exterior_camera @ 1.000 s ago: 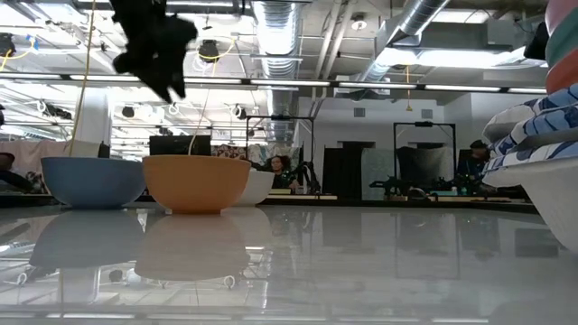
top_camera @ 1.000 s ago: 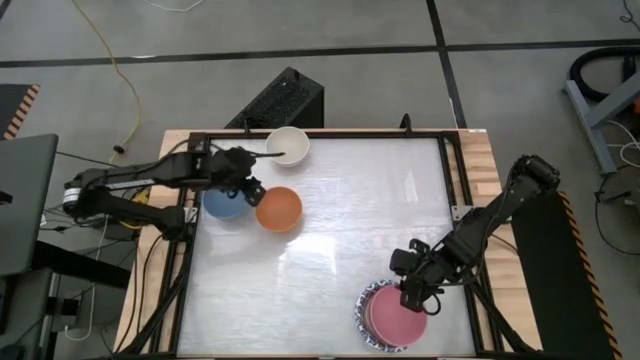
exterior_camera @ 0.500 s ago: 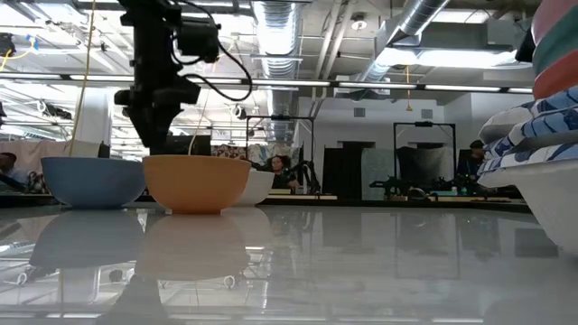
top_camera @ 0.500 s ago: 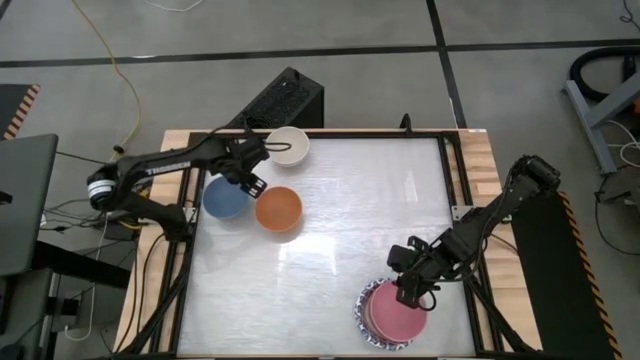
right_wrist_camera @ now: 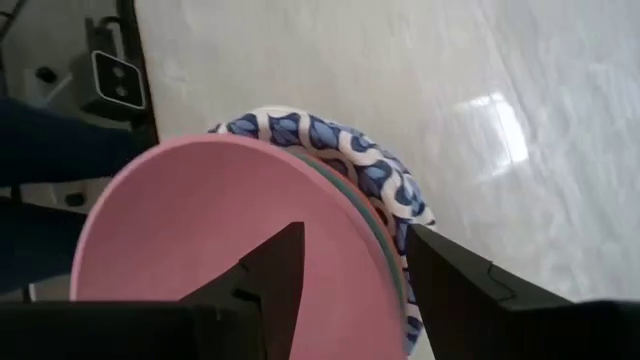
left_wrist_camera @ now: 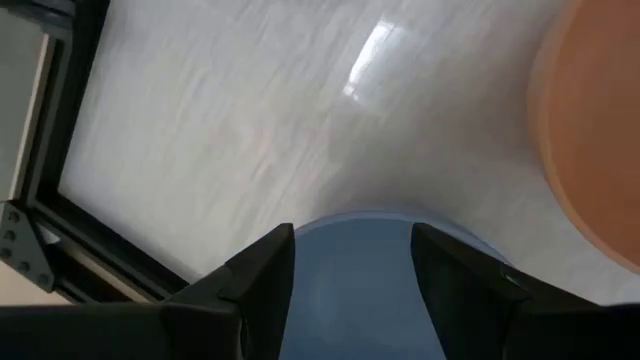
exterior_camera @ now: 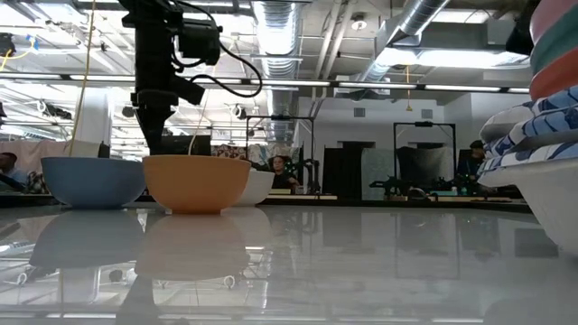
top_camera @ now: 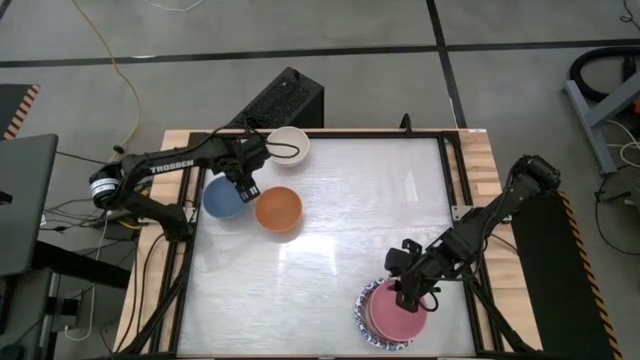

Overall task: Nest bowls inside each other
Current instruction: Stack the blue bowl on top of the other pink bowl

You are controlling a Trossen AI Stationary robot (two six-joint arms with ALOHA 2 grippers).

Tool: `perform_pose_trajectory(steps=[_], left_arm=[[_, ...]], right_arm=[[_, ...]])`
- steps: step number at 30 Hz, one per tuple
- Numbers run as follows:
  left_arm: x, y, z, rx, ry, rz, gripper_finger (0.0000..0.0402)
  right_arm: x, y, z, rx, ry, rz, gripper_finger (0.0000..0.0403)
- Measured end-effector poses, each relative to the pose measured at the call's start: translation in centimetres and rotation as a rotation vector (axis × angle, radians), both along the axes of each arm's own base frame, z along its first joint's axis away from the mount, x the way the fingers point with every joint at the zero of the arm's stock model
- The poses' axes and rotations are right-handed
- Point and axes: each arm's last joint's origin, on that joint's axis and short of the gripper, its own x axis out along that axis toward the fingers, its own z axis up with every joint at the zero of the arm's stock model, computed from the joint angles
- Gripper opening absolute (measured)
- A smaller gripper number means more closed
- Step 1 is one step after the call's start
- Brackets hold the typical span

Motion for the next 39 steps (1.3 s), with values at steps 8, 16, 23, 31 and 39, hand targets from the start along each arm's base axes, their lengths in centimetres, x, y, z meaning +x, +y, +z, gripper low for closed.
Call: perform_pose_trajectory(steps=[8,16,23,31,39], left_arm=[[-0.1,0.1,0.0,0.003,0.036,-0.086,0.0192],[-0.9,1.2,0.0,0.000,0.059,-0.073,0.0192],[-1.6,2.0,-0.1,-0.014,0.083,-0.128,0.0192],[-1.2,2.3,-0.4,0.002,0.154,-0.339,0.0192],[-0.5,2.7,-2.5,-0.084,0.211,-0.416,0.0192]], right_arm=[[0.0,0.0,0.9,0.026,-0.004,0.018,0.0196],[0.1,-0.4,3.3,-0.028,-0.048,-0.004,0.0196],[0.1,-0.5,3.5,-0.039,-0.054,-0.013,0.0196],[0.1,-0.5,3.5,-0.035,-0.053,-0.019,0.0196],[0.1,-0.5,3.5,-0.036,-0.055,-0.023,0.0196]])
